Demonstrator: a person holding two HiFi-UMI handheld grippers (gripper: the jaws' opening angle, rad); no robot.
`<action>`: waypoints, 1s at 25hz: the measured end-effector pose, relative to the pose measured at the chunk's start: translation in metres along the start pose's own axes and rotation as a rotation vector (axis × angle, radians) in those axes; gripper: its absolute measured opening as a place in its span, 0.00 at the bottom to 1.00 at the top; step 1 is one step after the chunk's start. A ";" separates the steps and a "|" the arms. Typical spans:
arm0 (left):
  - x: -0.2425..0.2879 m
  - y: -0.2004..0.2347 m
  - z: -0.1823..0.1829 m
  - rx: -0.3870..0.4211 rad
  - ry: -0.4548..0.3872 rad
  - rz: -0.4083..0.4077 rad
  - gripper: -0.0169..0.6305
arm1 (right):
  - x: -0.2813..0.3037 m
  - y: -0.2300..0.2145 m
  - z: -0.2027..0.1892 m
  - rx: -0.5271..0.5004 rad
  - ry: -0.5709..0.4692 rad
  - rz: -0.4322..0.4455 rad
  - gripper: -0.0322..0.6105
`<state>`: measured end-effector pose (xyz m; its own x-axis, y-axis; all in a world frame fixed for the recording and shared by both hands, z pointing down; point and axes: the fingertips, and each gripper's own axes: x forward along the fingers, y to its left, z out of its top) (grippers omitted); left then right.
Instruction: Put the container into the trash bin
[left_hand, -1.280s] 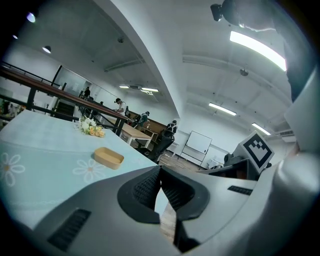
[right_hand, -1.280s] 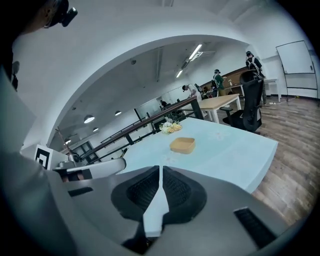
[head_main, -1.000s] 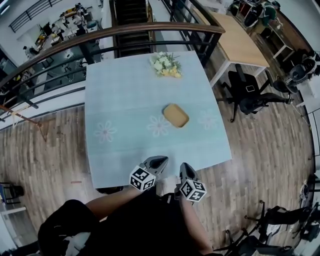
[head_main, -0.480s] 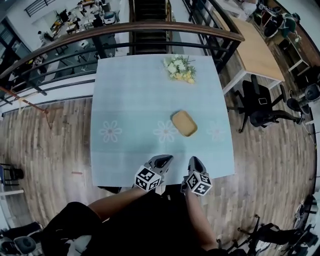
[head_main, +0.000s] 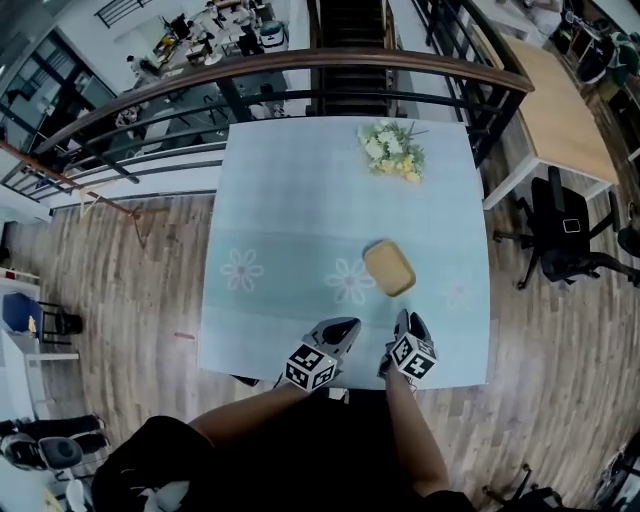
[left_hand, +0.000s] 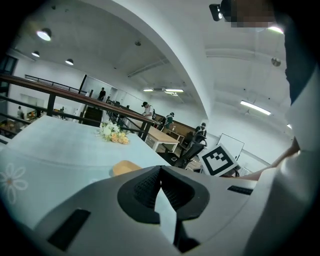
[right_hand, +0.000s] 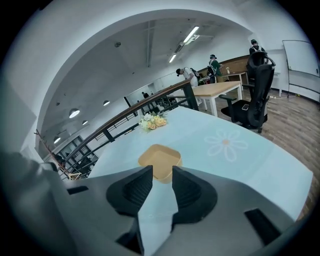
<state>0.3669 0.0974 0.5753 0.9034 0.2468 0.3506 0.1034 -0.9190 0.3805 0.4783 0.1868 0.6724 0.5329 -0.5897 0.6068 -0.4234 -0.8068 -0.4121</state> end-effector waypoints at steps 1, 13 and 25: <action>0.004 -0.002 0.001 -0.009 0.002 0.009 0.05 | 0.007 -0.005 0.001 0.008 0.010 0.003 0.22; 0.043 -0.003 -0.005 -0.049 0.029 0.122 0.05 | 0.103 -0.037 -0.013 0.275 0.141 0.008 0.22; 0.055 -0.017 -0.022 -0.182 -0.013 0.211 0.05 | 0.145 -0.055 -0.010 0.192 0.242 0.015 0.12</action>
<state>0.4055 0.1331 0.6074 0.9026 0.0509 0.4274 -0.1625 -0.8792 0.4479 0.5716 0.1456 0.7897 0.3281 -0.5945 0.7341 -0.2712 -0.8037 -0.5296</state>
